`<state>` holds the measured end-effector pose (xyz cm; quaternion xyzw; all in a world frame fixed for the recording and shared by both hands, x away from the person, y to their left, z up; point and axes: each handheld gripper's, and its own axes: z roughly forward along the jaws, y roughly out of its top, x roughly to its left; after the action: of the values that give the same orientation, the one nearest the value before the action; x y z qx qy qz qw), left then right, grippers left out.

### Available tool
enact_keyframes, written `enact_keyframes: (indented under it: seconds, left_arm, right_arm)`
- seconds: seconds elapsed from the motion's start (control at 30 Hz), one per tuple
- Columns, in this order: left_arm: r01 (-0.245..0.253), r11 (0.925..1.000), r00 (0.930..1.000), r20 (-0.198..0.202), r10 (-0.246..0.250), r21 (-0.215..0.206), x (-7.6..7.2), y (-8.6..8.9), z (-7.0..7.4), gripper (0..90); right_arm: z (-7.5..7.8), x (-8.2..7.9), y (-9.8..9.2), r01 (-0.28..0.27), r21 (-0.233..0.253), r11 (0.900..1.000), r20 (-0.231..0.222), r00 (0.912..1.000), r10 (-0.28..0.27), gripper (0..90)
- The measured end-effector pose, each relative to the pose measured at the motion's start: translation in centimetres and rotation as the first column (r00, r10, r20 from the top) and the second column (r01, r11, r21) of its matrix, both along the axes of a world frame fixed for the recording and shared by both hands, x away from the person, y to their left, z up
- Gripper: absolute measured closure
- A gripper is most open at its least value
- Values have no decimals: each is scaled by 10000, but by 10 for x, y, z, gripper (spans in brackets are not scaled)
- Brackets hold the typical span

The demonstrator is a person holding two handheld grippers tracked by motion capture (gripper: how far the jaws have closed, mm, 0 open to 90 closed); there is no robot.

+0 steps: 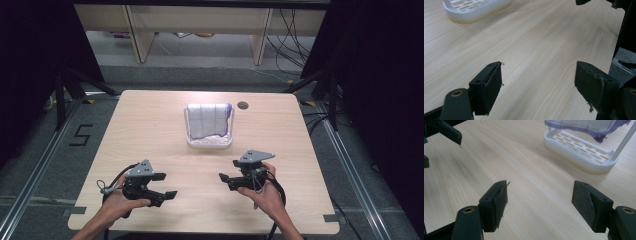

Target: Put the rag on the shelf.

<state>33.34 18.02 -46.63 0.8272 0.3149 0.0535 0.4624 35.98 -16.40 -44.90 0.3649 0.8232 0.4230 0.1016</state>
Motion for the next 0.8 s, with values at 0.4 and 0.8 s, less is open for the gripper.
enact_keyframes:
  seconds: [0.4,0.8]
  left_arm:
    - [58,9996,9999,80,-60,289,-14,9,-14,209]
    - [65,9997,9996,276,-71,220,-32,12,-28,195]
  right_arm:
    - [-15,-19,-12,-60,-110,9999,76,10000,61,275]
    - [-32,-43,-17,-66,-167,9998,-246,9997,62,204]
